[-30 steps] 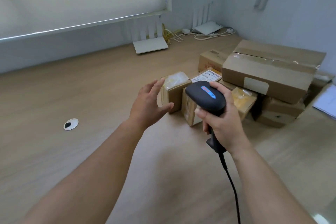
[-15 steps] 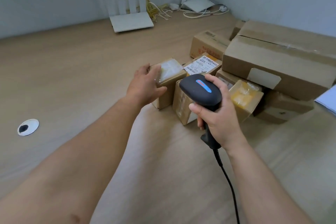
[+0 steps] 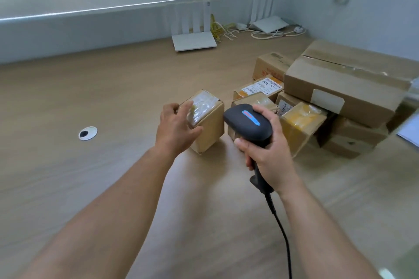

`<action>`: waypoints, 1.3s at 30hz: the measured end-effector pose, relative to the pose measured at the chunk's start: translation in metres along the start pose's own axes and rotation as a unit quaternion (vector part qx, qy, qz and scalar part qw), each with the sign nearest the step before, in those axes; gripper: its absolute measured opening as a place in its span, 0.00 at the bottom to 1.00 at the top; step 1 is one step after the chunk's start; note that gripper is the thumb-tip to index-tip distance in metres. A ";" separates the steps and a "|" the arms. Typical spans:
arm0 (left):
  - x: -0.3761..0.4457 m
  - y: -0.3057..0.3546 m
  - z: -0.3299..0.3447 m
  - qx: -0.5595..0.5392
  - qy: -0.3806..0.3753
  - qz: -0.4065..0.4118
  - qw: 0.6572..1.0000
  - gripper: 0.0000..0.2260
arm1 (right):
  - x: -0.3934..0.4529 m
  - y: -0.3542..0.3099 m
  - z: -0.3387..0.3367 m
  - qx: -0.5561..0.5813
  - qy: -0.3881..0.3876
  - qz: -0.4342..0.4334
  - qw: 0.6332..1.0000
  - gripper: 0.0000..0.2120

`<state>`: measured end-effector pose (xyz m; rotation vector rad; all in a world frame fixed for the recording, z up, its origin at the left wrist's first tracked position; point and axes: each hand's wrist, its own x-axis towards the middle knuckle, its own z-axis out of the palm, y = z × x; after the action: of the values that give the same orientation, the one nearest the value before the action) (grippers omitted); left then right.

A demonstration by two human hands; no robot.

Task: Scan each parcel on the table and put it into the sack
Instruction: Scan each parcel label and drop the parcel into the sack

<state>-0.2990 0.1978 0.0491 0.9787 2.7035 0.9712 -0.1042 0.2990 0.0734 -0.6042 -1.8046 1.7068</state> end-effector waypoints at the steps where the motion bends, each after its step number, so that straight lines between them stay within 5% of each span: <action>1: -0.012 0.000 -0.004 0.000 0.009 -0.007 1.000 0.31 | -0.008 -0.002 0.000 0.006 -0.009 -0.001 1.000 0.32; 23: -0.288 -0.024 -0.060 -0.007 0.178 -0.212 0.961 0.32 | -0.174 -0.012 0.041 0.058 -0.216 -0.003 0.975 0.30; 39: -0.376 -0.093 -0.098 -0.131 0.193 -0.455 0.860 0.35 | -0.215 -0.027 0.113 0.041 -0.271 -0.001 0.962 0.33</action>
<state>-0.0830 -0.1375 0.0291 -0.5940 2.6603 1.2966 -0.0222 0.0690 0.0769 -0.0959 -2.0710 2.0743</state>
